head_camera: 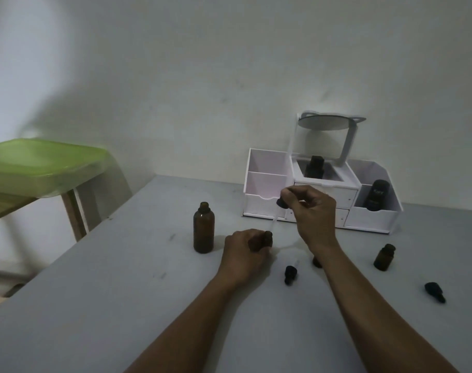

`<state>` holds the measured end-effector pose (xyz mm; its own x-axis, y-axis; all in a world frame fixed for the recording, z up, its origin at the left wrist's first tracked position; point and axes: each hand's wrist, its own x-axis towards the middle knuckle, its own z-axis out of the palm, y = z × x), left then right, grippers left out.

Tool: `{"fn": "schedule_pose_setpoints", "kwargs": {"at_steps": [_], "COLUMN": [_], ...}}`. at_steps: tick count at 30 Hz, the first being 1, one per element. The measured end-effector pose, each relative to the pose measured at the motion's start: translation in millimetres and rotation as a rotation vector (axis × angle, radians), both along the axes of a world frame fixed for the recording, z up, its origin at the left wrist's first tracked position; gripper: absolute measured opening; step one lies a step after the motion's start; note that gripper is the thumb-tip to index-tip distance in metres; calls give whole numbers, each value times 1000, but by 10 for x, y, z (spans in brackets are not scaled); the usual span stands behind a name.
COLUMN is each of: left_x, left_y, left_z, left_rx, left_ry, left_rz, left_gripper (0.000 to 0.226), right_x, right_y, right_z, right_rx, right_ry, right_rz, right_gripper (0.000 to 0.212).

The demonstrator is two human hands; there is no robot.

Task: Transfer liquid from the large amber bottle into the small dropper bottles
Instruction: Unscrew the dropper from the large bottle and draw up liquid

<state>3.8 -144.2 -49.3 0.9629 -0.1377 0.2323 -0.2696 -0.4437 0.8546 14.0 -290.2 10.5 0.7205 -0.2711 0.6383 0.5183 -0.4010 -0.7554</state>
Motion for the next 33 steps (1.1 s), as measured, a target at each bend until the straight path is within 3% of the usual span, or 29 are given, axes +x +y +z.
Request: {"fn": "schedule_pose_setpoints", "kwargs": {"at_steps": [6, 12, 18, 23, 27, 29, 33], "left_x": [33, 42, -80, -441, -655, -622, -340], "left_y": [24, 20, 158, 748, 1288, 1471, 1530], "left_z": [-35, -77, -47, 94, 122, 106, 110], "left_rx": [-12, -45, 32, 217, 382, 403, 398], "left_ry": [-9, 10, 32, -2, -31, -62, -74], "left_rz": [-7, -9, -37, -31, 154, 244, 262], "left_gripper": [26, 28, 62, 47, 41, 49, 85], "right_x": [-11, -73, -108, -214, -256, -236, -149], "right_y": [25, 74, 76, 155, 281, 375, 624], "right_z": [-12, 2, 55, 193, 296, 362, 535], "right_rx": [-64, 9, 41, 8, 25, 54, 125], "right_ry": [-15, -8, -62, -178, -239, -252, -274], "right_rz": [-8, 20, -10, -39, 2, 50, 123], "right_gripper": [9, 9, 7, 13, 16, 13, 11]}}
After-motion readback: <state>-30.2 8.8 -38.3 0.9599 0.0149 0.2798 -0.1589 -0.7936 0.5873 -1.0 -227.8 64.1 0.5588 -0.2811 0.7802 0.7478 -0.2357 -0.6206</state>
